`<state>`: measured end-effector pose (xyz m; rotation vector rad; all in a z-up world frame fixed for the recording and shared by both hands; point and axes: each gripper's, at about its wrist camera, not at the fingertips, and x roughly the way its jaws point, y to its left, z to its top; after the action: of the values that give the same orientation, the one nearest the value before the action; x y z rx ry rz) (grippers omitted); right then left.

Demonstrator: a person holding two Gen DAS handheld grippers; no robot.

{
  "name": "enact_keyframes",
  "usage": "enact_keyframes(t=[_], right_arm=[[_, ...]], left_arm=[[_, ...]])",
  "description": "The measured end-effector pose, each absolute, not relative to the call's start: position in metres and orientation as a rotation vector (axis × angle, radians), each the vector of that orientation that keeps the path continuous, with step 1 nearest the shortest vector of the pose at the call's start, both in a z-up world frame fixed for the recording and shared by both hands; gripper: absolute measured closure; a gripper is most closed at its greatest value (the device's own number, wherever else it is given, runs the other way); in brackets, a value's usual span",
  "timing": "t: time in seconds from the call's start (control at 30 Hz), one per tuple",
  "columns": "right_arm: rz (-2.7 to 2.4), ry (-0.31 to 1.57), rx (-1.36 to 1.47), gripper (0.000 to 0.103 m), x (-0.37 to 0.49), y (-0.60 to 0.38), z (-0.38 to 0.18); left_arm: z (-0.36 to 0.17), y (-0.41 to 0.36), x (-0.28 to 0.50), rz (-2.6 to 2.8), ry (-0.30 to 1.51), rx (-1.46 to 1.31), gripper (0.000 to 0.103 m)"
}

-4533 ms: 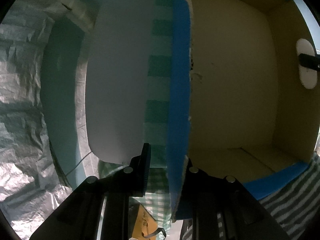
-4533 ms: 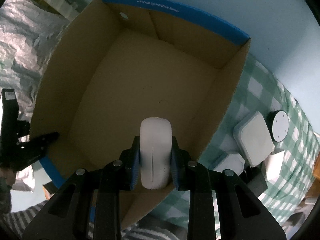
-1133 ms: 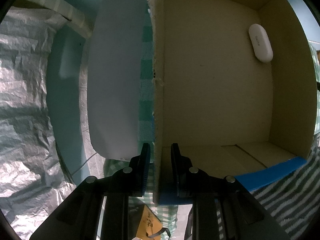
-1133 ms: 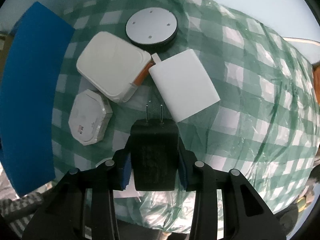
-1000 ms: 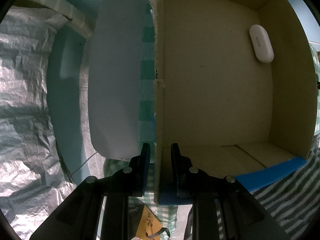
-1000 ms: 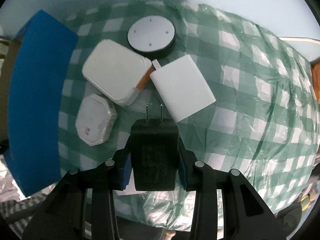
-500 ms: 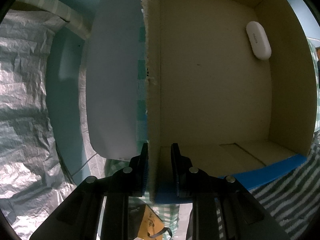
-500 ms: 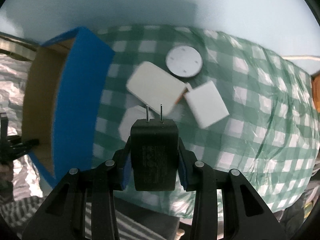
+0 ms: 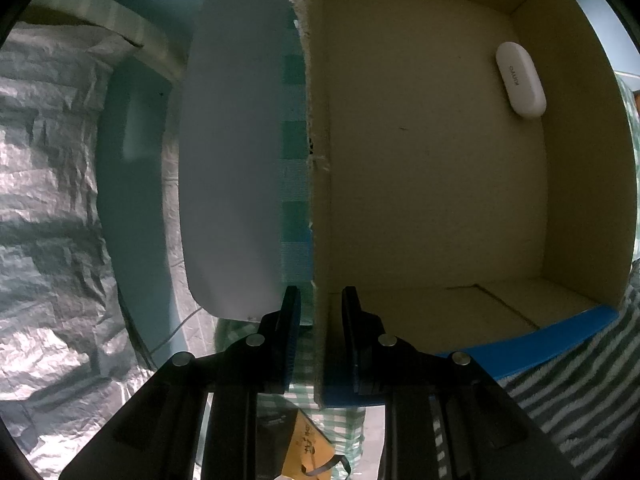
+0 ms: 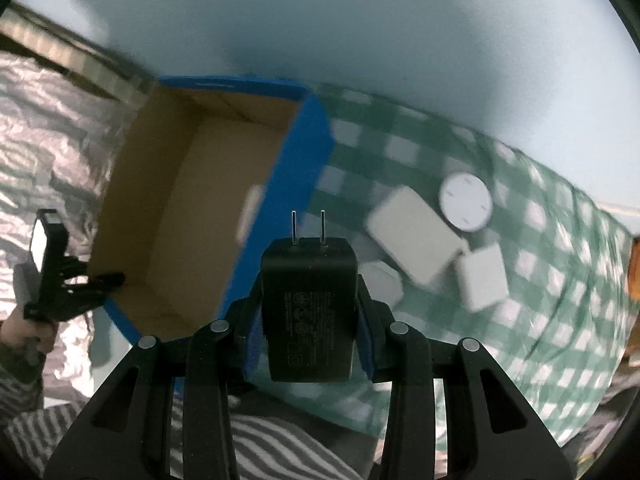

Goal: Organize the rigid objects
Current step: 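Lift the black plug adapter into the box and release it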

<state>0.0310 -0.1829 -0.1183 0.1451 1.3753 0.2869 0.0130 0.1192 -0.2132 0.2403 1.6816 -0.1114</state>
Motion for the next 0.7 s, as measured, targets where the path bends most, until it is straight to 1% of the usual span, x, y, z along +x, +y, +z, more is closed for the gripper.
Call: enact_keyframes(t=[0.33, 0.7], right_arm=[[0.395, 1.37, 0.032, 0.066, 0.064, -0.106, -0.117], [0.418, 1.471, -0.075, 0.066, 0.078, -0.064, -0.173]], left_arm=[[-0.214, 0.121, 0.015, -0.109, 1.683, 0.233, 0.082], [-0.214, 0.125, 0.015, -0.093, 1.689, 0.212, 0.082]])
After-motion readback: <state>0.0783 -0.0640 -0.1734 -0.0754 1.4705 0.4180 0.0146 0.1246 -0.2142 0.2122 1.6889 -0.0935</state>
